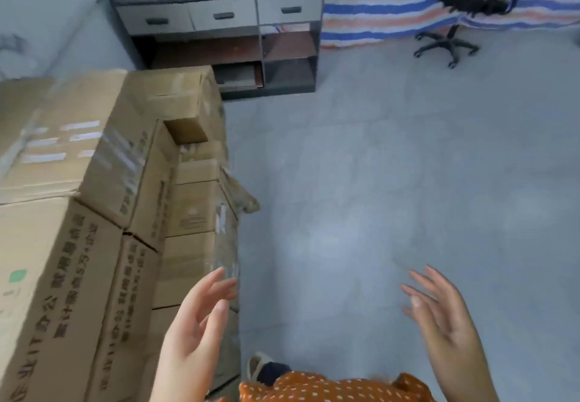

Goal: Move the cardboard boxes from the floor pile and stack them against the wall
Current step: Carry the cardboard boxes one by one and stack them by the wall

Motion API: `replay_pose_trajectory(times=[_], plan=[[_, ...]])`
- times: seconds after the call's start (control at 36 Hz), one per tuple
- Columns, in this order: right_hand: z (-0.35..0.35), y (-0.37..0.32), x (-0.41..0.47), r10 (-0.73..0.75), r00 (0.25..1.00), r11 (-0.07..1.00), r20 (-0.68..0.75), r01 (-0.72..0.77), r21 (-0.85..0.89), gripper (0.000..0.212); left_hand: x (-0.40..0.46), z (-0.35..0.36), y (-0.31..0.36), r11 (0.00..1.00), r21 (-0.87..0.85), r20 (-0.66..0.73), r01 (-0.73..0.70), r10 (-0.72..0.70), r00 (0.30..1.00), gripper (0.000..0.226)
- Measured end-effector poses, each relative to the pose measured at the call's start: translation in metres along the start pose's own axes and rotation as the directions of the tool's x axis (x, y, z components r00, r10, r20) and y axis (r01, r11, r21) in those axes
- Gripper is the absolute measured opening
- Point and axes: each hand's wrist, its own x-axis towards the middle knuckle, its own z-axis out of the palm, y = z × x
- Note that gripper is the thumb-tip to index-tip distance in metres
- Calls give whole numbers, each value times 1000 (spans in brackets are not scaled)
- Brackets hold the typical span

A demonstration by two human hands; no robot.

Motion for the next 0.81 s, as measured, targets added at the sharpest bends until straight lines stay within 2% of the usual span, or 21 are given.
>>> replay_pose_trajectory(times=[0.06,0.08,0.17,0.33,0.47,0.56,0.81], plan=[[-35,3,-5,21,996,1000,-88,-21,4,43,1,34,6,1000,-3,44,-31,31,999,47],[-53,6,-8,31,992,1000,-121,-31,0,40,0,52,9,999,-14,73,-33,34,997,46],[-108,12,-14,59,972,998,-228,-64,-13,43,-8,110,15,997,-42,162,-59,65,985,29],[-209,27,-21,96,904,995,-416,-100,12,43,-31,219,30,990,-41,360,-138,144,922,33],[-275,41,-26,111,833,993,-543,-113,29,45,-41,292,35,990,-53,473,-133,142,870,34],[-302,49,-27,134,800,990,-584,-136,42,36,-42,327,44,988,-36,534,-148,144,833,35],[-338,64,6,232,720,970,-654,-218,104,39,-11,410,58,984,46,635,-172,104,766,32]])
